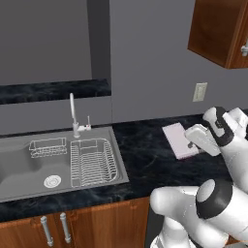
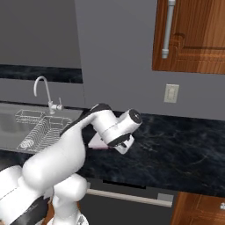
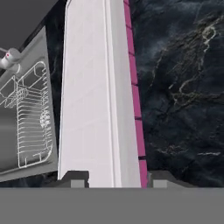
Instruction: The ice cube tray has been filled with water. Take the tray and place it in the freezer to make ice. Close the freezer door after placing the tray.
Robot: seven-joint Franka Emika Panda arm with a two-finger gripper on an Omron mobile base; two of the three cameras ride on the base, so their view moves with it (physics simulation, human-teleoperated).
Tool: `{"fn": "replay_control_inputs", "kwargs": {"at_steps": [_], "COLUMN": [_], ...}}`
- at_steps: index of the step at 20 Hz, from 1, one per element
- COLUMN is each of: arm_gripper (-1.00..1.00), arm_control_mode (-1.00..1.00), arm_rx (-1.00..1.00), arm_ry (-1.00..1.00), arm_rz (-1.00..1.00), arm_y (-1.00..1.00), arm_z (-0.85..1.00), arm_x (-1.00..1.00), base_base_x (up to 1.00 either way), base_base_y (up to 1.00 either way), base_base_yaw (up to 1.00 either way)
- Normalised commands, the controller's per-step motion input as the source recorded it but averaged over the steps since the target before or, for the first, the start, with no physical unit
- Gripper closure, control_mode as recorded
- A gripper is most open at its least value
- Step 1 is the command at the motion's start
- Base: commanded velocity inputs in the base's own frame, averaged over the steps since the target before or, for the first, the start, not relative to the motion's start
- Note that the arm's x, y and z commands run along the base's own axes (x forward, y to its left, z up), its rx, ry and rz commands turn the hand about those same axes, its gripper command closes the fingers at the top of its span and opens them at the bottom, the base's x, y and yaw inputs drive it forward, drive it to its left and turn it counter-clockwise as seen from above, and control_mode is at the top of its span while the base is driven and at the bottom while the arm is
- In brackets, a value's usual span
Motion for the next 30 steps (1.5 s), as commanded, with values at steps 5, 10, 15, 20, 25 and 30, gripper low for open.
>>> {"fn": "replay_control_inputs", "kwargs": {"at_steps": [5,10,15,20,25,30], "arm_gripper": [1.0,1.0,1.0,1.0,1.0,1.0], "arm_control_mode": [-1.0,-1.0,-1.0,-1.0,-1.0,-1.0], "arm_rx": [0.0,0.0,0.0,0.0,0.11,0.18], "arm_ry": [0.01,-0.01,-0.04,-0.12,-0.22,-0.11], "arm_rz": [-0.05,-0.08,-0.09,-0.07,0.0,0.0], "arm_y": [0.27,0.48,0.44,0.42,0.34,0.03], "arm_z": [0.62,0.56,0.52,0.52,0.45,0.32], "arm_x": [-0.57,-0.47,-0.39,-0.2,-0.08,0.0], "base_base_x": [0.0,0.0,0.0,0.0,0.0,0.0], "base_base_y": [0.0,0.0,0.0,0.0,0.0,0.0], "base_base_yaw": [0.0,0.0,0.0,0.0,0.0,0.0]}}
